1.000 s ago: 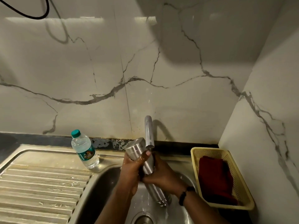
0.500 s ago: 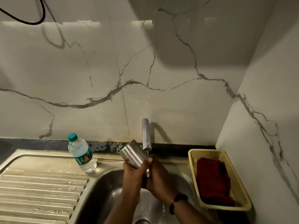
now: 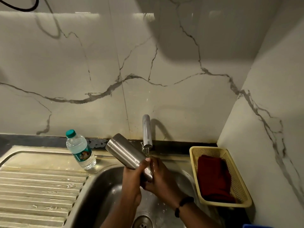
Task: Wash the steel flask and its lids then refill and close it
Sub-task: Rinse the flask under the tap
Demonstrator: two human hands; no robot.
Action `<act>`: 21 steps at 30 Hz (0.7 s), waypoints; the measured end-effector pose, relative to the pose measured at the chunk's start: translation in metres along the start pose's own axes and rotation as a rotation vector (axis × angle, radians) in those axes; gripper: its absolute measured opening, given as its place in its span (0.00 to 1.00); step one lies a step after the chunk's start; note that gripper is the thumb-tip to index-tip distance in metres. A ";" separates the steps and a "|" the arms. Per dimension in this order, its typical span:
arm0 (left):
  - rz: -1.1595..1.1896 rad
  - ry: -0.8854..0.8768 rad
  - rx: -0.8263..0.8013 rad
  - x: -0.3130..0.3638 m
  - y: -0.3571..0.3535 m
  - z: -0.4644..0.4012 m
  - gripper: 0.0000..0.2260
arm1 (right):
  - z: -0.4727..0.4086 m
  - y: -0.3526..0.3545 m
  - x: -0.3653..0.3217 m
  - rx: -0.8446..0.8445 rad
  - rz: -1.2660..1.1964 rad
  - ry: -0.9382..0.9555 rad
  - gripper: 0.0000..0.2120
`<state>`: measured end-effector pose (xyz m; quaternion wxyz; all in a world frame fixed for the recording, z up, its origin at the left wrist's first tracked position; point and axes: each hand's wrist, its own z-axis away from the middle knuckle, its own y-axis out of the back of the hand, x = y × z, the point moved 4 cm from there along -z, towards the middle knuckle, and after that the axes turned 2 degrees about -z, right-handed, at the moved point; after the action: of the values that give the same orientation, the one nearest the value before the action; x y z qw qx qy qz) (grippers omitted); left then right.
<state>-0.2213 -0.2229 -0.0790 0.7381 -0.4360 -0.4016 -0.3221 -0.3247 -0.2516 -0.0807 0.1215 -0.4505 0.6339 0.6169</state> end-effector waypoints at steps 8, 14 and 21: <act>0.158 0.025 -0.008 0.017 0.008 -0.005 0.43 | 0.005 0.021 0.000 -0.356 -0.620 -0.310 0.28; 0.220 0.114 0.093 0.023 0.010 -0.010 0.41 | 0.007 0.027 0.008 -0.581 -0.727 -0.444 0.33; 0.018 0.008 0.203 0.008 -0.013 0.008 0.32 | 0.010 0.022 0.006 -0.308 -0.226 -0.239 0.34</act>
<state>-0.2306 -0.2226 -0.0645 0.7830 -0.3613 -0.4253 -0.2749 -0.3485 -0.2487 -0.0725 0.1939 -0.4556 0.4587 0.7379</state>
